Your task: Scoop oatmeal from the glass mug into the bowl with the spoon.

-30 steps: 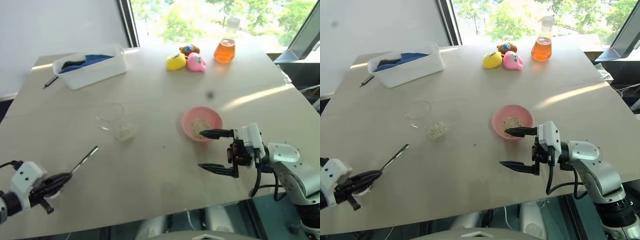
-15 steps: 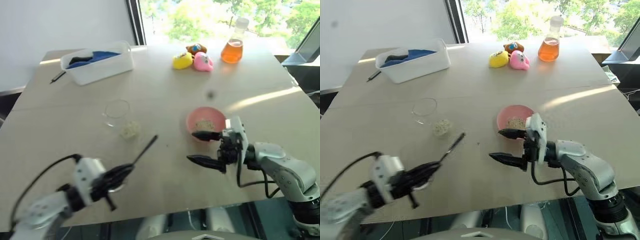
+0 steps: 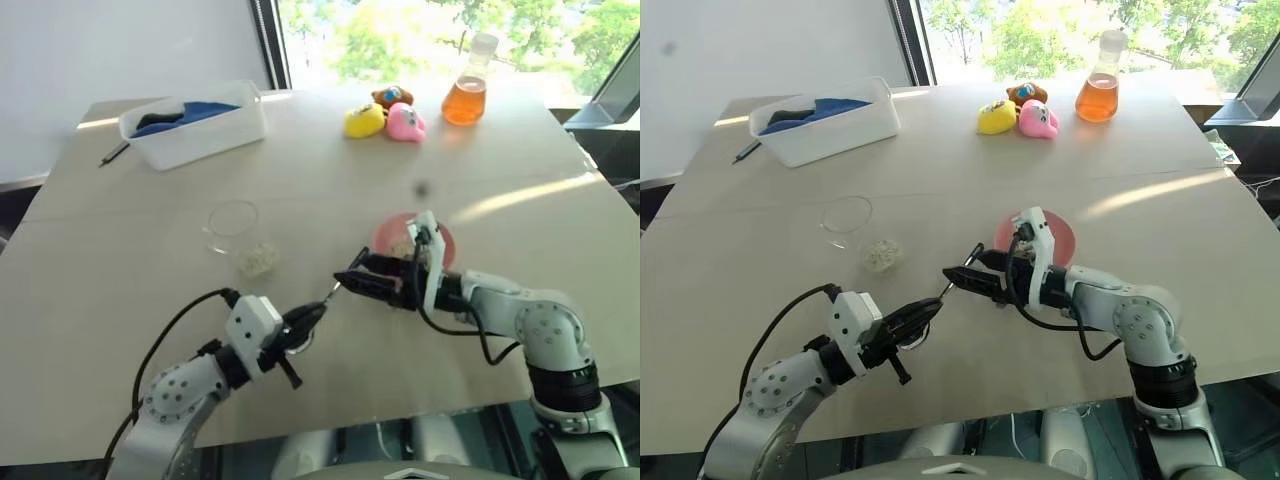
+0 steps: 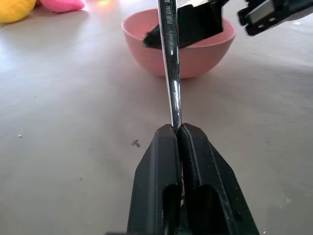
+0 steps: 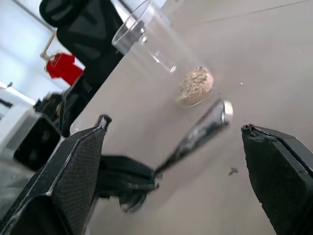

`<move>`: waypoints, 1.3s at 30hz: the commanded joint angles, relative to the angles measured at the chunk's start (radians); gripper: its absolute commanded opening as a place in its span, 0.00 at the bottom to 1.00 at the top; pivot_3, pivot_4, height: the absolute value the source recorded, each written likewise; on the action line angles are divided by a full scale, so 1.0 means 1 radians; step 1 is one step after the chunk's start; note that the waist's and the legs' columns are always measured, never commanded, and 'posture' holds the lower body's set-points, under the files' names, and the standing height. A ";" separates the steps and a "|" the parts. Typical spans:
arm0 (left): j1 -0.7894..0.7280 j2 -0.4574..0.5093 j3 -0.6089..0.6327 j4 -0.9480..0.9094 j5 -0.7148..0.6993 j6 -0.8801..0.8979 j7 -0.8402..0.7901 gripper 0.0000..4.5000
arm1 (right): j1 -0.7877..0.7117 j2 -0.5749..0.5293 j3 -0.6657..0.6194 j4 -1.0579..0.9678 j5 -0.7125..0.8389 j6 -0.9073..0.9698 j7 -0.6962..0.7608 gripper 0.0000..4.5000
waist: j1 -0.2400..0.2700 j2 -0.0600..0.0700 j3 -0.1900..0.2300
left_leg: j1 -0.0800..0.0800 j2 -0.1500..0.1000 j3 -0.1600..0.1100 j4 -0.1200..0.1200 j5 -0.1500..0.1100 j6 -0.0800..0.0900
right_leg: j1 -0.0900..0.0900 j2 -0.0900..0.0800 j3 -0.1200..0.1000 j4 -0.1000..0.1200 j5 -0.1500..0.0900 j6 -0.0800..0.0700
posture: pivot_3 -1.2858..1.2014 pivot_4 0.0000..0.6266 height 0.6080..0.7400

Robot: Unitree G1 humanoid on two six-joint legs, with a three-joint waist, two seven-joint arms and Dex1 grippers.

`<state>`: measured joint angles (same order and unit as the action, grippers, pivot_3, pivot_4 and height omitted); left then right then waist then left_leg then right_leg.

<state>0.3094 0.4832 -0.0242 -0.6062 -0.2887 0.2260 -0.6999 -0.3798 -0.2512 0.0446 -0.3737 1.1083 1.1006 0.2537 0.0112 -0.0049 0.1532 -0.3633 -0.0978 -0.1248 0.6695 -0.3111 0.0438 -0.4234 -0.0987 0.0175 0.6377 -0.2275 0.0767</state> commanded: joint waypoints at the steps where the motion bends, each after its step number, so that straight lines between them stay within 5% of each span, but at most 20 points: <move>1: -0.007 0.002 -0.022 -0.004 0.008 -0.027 0.002 0.00 | -0.021 0.018 -0.028 -0.020 0.031 0.000 -0.027 1.00 | 0.000 0.000 0.000 | 0.000 0.000 0.000 0.000 0.000 0.000 | 0.000 0.000 0.000 0.000 0.000 0.000 | 0.52 0.24 1.00; 6: -0.016 0.007 -0.030 0.018 0.008 -0.036 0.000 0.00 | -0.019 0.029 -0.030 -0.026 0.029 0.003 -0.034 1.00 | 0.000 0.000 0.000 | 0.000 0.000 0.000 0.000 0.000 0.000 | 0.000 0.001 0.000 0.001 0.000 0.000 | 0.52 0.24 1.00; 8: -0.021 0.001 -0.029 0.026 0.004 -0.038 0.006 0.00 | -0.017 0.029 -0.033 -0.028 0.029 0.005 -0.037 0.89 | -0.001 0.000 0.000 | 0.001 0.000 0.000 0.000 0.000 0.000 | 0.000 0.001 0.000 0.002 0.000 0.000 | 0.52 0.24 1.00; 16: -0.043 0.007 -0.038 0.047 0.008 -0.049 -0.002 0.00 | -0.013 0.028 -0.033 -0.028 0.035 0.013 -0.035 0.07 | -0.002 0.000 0.000 | 0.001 0.000 0.001 0.000 0.000 0.000 | -0.001 0.001 0.001 0.002 0.000 0.000 | 0.52 0.24 1.00; 17: -0.045 0.007 -0.039 0.051 0.010 -0.052 -0.001 0.00 | -0.013 0.028 -0.031 -0.028 0.035 0.014 -0.033 0.03 | -0.003 0.000 0.000 | 0.001 0.000 0.001 0.000 0.000 0.000 | -0.001 0.001 0.001 0.002 0.000 0.000 | 0.52 0.24 1.00; 28: -0.055 -0.024 -0.003 0.054 -0.016 -0.032 0.038 0.00 | -0.019 0.040 -0.046 -0.012 0.040 0.011 -0.066 0.03 | -0.006 0.000 0.000 | 0.000 0.000 0.002 0.000 0.000 -0.001 | -0.002 0.001 0.002 0.003 0.000 0.000 | 0.52 0.24 1.00; 29: -0.051 -0.023 0.003 0.050 -0.016 -0.035 0.040 0.15 | -0.022 0.042 -0.048 -0.008 0.042 0.010 -0.070 0.00 | -0.008 0.000 0.000 | 0.000 0.000 0.002 0.000 0.000 -0.001 | -0.002 0.001 0.002 0.003 0.000 0.000 | 0.52 0.24 1.00; 34: 0.041 -0.069 0.055 0.005 0.043 -0.129 0.133 0.59 | -0.049 0.049 -0.111 0.029 0.083 0.012 -0.121 0.00 | -0.018 0.000 0.000 | 0.000 0.000 0.002 0.000 0.001 -0.001 | -0.002 0.001 0.003 0.003 0.000 0.000 | 0.52 0.24 1.00; 39: 0.182 -0.167 0.222 -0.031 0.210 -0.309 0.335 0.59 | -0.090 0.018 -0.162 0.074 0.092 0.009 -0.130 0.00 | -0.020 0.000 0.000 | -0.001 0.000 0.003 0.000 0.000 -0.001 | -0.003 0.001 0.004 0.003 0.000 0.000 | 0.52 0.24 1.00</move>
<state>0.4786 0.3343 0.1280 -0.5971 -0.1384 -0.0103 -0.4393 -0.4529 -0.2353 -0.1057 -0.2930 1.1739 1.1147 0.1205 -0.0084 -0.0045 0.1534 -0.3639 -0.0968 -0.1217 0.6692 -0.3106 0.0431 -0.4267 -0.0974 0.0212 0.6408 -0.2276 0.0767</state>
